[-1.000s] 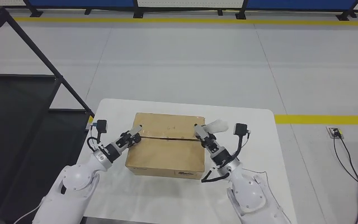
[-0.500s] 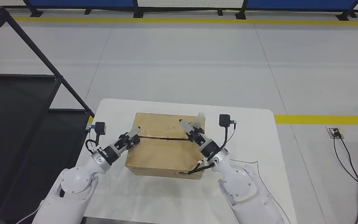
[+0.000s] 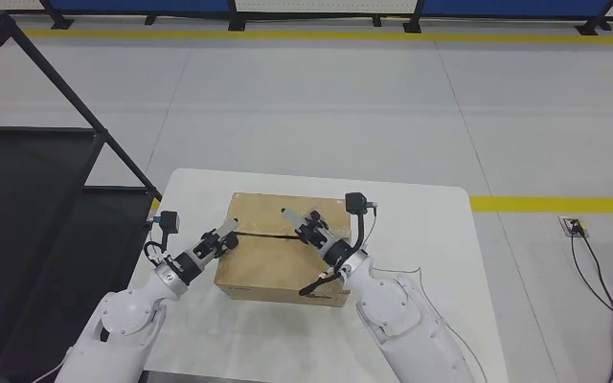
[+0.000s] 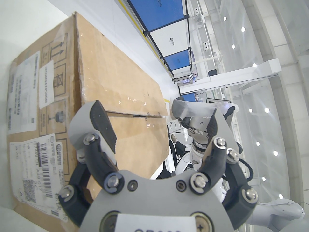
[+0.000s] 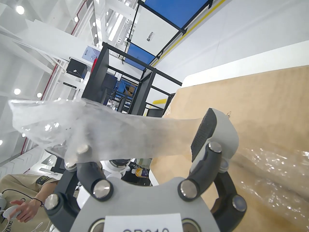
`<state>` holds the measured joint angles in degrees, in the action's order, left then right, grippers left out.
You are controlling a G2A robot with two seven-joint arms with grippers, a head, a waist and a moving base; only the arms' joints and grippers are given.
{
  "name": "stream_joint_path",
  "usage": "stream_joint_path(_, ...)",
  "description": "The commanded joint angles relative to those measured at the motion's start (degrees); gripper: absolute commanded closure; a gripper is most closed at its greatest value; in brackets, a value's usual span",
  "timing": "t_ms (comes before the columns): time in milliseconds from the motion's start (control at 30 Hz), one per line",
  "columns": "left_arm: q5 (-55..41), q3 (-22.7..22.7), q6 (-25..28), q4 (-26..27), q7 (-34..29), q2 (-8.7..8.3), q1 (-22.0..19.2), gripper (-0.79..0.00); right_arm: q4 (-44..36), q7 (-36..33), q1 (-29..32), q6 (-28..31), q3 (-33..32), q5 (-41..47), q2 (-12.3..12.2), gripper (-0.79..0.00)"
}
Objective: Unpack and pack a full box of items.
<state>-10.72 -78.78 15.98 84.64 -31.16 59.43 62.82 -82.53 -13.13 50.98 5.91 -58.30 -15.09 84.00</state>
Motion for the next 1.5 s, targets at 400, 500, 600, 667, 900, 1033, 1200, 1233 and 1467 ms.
stream_joint_path(400,-0.08,-0.68,0.30,0.61,0.06,0.20,1.08,-0.785,4.37,-5.86,-3.81,0.66,1.26,3.23,0.93,-0.785)
stream_joint_path(500,0.07,-0.82,0.23,0.71,0.09,0.23,1.21,-0.785,4.34,-5.68,-3.73,1.81,0.96,3.33,0.95,-0.785)
stream_joint_path(600,0.10,-0.94,0.28,0.81,0.23,0.29,1.34,-0.785,3.60,-5.34,-3.15,2.37,0.50,2.79,0.87,-0.785)
stream_joint_path(667,0.14,-1.00,0.25,0.88,0.22,0.32,1.40,-0.785,2.81,-5.07,-2.57,2.42,-0.01,2.23,0.75,-0.785)
stream_joint_path(900,0.45,-1.21,0.13,1.12,0.11,0.41,1.58,-0.785,-1.33,-2.67,0.81,2.52,-3.76,0.42,-0.04,-0.785)
stream_joint_path(1033,0.50,-1.27,0.04,1.15,0.01,0.47,1.69,-0.785,-3.46,-1.43,2.67,1.99,-5.86,-0.67,-0.46,-0.785)
stream_joint_path(1200,0.93,-1.21,-0.07,1.53,0.09,0.56,1.72,-0.785,-4.22,-2.12,3.51,2.14,-7.11,-0.14,-0.69,-0.785)
stream_joint_path(1233,1.02,-1.20,-0.09,1.63,0.07,0.58,1.70,-0.785,-4.22,-2.24,3.60,2.32,-7.26,-0.02,-0.72,-0.785)
stream_joint_path(1467,6.76,-2.74,4.60,3.81,0.80,0.24,2.84,-0.785,-3.97,-5.97,4.36,5.87,-9.10,3.11,-1.16,-0.785)
